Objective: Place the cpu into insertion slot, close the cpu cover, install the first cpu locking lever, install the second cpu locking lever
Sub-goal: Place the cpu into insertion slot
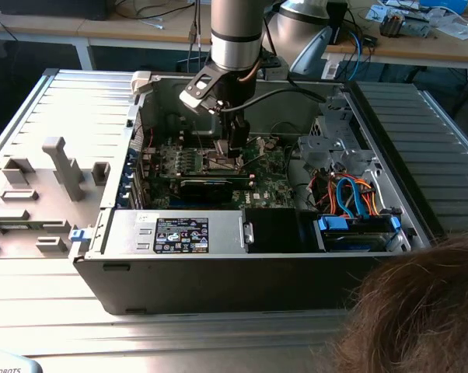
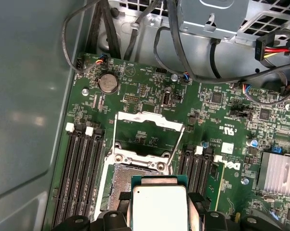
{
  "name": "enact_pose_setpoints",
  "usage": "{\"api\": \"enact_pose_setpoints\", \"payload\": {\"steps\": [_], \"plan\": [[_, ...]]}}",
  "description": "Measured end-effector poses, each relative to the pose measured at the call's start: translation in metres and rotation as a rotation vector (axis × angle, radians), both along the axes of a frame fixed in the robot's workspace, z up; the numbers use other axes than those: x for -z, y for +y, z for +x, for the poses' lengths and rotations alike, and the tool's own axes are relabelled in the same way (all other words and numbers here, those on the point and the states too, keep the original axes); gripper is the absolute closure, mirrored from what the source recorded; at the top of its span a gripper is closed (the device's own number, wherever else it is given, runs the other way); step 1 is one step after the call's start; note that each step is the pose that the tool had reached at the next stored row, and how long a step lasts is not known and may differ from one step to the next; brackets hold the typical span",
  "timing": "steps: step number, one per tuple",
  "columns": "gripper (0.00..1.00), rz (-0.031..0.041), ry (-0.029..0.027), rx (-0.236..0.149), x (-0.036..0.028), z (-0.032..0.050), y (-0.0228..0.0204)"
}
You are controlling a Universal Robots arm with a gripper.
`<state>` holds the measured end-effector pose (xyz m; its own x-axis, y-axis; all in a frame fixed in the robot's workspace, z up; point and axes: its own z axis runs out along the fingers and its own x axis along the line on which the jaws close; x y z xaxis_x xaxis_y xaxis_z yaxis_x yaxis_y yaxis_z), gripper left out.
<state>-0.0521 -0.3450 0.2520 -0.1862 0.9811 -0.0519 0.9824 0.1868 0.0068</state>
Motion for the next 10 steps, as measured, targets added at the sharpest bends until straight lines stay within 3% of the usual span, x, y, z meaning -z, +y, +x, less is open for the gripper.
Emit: {"api": "enact_pose_setpoints", "payload": {"steps": [10], "plan": [[0.45,0.0,0.0,0.013,0.0002,0.0,0.0]]}}
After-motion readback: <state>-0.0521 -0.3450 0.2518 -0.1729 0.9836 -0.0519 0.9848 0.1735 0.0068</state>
